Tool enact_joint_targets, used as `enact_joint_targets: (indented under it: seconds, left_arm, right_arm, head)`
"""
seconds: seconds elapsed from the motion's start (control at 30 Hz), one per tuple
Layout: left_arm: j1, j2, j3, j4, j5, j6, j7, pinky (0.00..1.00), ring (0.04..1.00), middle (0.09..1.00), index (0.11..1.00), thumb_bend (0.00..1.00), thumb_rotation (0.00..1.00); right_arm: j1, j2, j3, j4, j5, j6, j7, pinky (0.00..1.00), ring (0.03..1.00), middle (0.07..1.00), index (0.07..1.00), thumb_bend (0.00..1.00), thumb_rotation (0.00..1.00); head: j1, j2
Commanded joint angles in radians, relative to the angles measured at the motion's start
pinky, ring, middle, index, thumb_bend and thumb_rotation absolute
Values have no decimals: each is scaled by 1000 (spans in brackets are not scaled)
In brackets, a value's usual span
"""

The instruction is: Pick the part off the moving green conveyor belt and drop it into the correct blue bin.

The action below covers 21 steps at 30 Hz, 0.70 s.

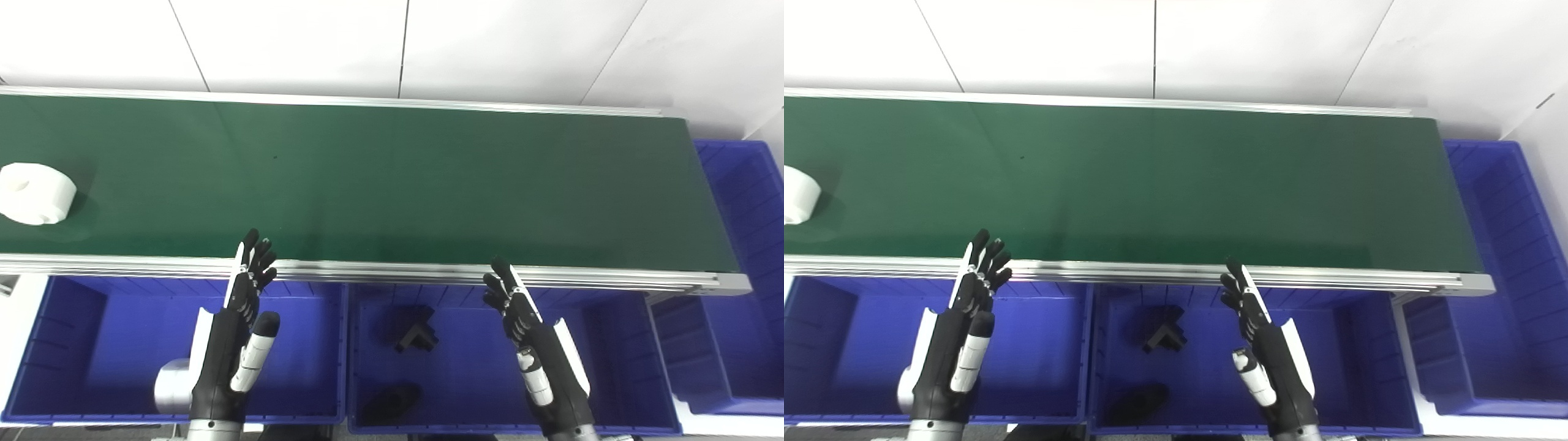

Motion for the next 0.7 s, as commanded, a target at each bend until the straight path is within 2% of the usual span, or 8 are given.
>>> enact_joint_targets:
  seconds: [0.0,0.5,0.67]
  left_arm:
    - [9,-1,-5,-21,4,-16,2,918,943,974,1000,655,962]
    - [12,-1,-7,-21,5,-18,2,928,941,971,1000,628,965]
    - [13,-1,-6,-23,9,-17,3,924,936,966,1000,650,966]
  right_arm:
    - [7,-3,0,-26,5,-11,3,923,964,994,980,882,1000]
    - [8,-5,0,-27,1,-14,2,926,964,993,978,883,1000]
    - [9,-5,-1,-27,3,-8,2,922,964,992,978,888,1000]
  head:
    - [1,0]
    - [5,-2]
    - [4,-3]
